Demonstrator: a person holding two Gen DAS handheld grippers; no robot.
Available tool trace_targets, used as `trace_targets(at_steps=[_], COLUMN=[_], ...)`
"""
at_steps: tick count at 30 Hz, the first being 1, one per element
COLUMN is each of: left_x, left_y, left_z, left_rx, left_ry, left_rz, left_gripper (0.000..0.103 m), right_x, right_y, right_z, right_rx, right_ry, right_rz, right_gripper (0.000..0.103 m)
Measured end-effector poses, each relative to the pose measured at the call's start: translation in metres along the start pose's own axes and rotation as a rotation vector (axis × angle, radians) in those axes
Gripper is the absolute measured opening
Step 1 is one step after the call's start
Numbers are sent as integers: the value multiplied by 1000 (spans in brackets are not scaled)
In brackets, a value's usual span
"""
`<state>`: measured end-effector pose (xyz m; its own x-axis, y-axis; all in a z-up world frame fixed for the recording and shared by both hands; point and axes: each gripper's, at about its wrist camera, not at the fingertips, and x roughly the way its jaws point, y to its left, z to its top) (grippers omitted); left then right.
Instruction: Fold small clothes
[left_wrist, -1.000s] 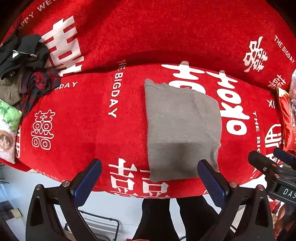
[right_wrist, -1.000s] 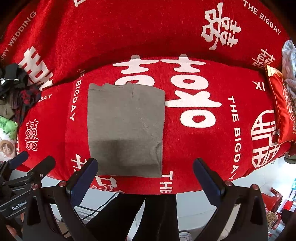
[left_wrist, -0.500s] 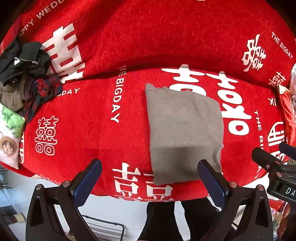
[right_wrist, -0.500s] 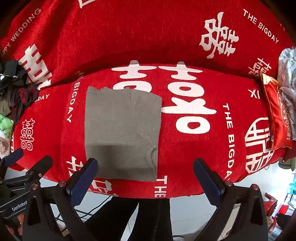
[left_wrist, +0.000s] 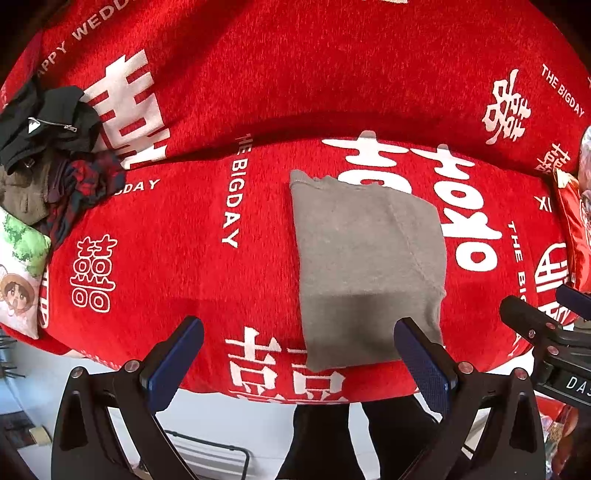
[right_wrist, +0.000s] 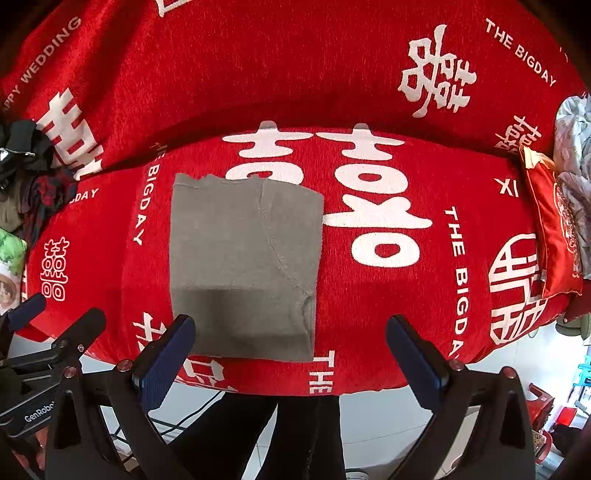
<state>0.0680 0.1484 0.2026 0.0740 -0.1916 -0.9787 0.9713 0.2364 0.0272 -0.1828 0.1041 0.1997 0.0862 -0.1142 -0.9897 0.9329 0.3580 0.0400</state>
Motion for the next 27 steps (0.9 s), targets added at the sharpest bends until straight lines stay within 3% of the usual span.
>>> trace_targets(at_steps=[27], left_x=[0], left_y=[0], left_z=[4], left_rx=[14], left_ry=[-8], left_rz=[12], left_gripper=[103], right_x=[0], right_y=[1], right_z=[2], right_rx=[1], right_ry=[-1], right_rz=[-2], right_gripper=[102])
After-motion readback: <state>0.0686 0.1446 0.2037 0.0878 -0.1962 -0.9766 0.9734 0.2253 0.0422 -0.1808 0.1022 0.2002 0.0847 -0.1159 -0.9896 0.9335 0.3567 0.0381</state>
